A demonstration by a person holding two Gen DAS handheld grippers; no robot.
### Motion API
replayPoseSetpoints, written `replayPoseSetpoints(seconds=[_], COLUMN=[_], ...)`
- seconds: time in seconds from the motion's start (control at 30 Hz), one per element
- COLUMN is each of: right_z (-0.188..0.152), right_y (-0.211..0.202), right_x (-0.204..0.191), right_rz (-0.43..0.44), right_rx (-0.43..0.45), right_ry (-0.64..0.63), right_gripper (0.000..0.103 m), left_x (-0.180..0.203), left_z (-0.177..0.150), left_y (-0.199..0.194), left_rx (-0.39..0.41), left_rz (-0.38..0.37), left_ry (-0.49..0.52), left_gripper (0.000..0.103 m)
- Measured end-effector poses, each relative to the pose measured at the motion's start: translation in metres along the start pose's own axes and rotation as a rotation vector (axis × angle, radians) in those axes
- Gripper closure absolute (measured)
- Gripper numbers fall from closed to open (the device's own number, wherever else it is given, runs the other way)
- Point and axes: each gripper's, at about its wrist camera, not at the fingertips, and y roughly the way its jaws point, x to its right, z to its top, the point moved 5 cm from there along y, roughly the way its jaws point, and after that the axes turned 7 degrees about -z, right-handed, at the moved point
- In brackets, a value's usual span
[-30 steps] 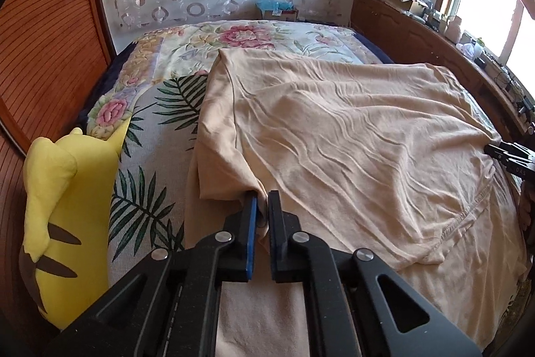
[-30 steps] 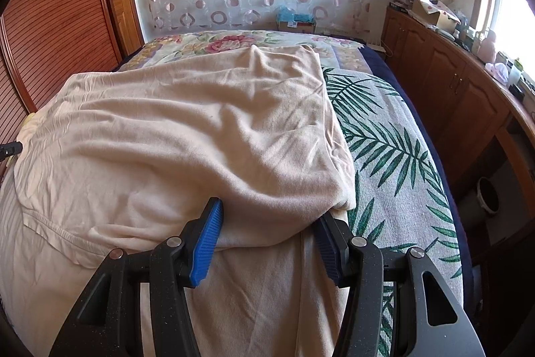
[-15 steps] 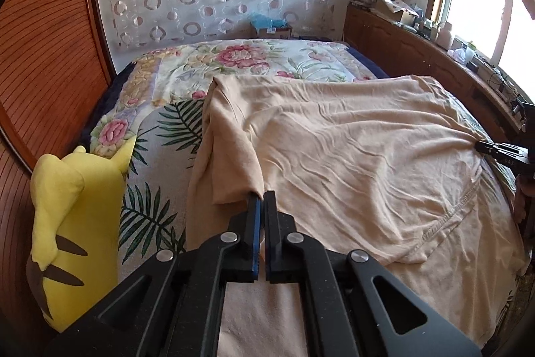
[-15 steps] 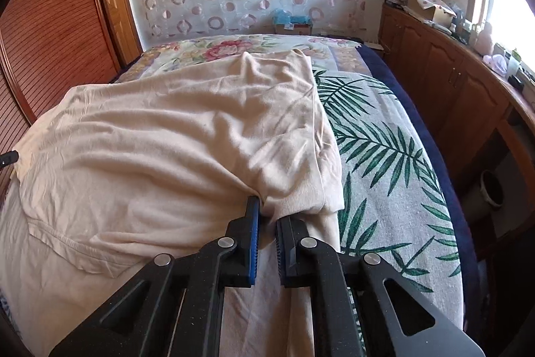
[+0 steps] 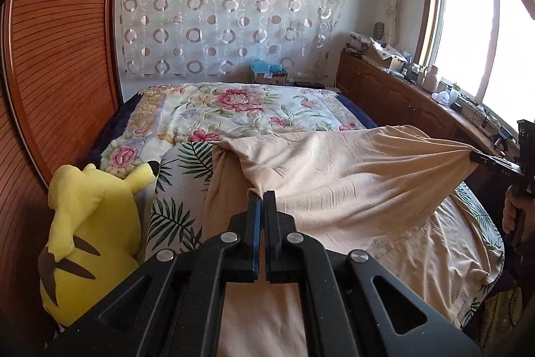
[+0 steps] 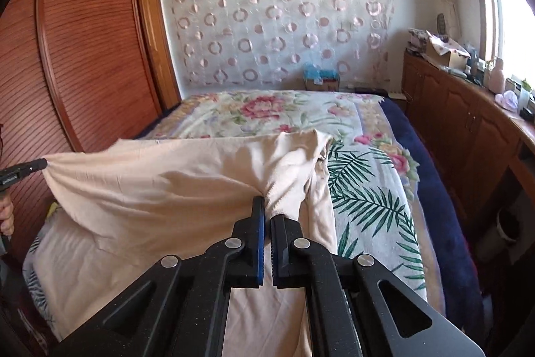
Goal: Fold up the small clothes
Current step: 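Grasp the folded edge with both grippers and fold it over again, then open both grippers and smooth the folded shirt flat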
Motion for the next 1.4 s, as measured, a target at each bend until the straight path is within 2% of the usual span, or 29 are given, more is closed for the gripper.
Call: replayPoseSetpoints(seconds=[0.4,0.57,0.67,0.83,0.97,1.13,1.2,1.23,1.3,1.37,1.4], right_z=[-0.043,-0.052,-0.07,-0.115,-0.125,-0.119,-0.113,-0.114,-0.116,-0.116,-0.116], right_y=[-0.094,-0.118,-0.111,-0.072,-0.059,-0.073,-0.076,-0.083,-0.09,-0.099,-0.1], right_x=[0.023,0.032,0.035,0.044,0.048,0.041,0.038,0.033,0.031,0.032,0.032], right_rz=[0.055,0.057,0.038,0.025,0.014,-0.003,-0.01,-0.014,-0.021,-0.026,-0.029], right_rx=[0.025,0.005,-0.046,-0.182,-0.217,-0.191,-0.171,-0.162,-0.142,-0.121,-0.114], right_ry=[-0.034,-0.028,-0.03,0.006,0.014,0.005,-0.01,-0.019,-0.032,-0.041,-0.045], right_gripper=[0.101,0.101,0.101,0.101,0.1,0.096,0.096,0.096,0.095,0.094,0.09], left_x=[0.008,0.003,-0.003,-0.009,-0.008,-0.007,-0.007,-0.007,-0.007,-0.008,-0.008], left_z=[-0.038,-0.062,-0.09,-0.133,-0.144,-0.139,-0.135,-0.133,-0.128,-0.126,-0.126], left_y=[-0.08,-0.098,-0.083,-0.056,-0.057,-0.065,-0.068,-0.071,-0.072,-0.071,-0.07], left_rx=[0.061,0.037,-0.029,-0.134,-0.143,-0.117,-0.103,-0.094,-0.076,-0.079,-0.079], left_rz=[-0.015,0.003,0.018,0.045,0.035,0.057,0.065,0.075,0.074,0.081,0.094], left_ry=[-0.025,-0.047,-0.079,-0.113,-0.125,-0.087,-0.079,-0.076,-0.071,-0.07,-0.066], left_gripper=[0.101,0.101,0.101,0.1,0.1,0.099,0.08,0.063,0.058,0.049,0.047])
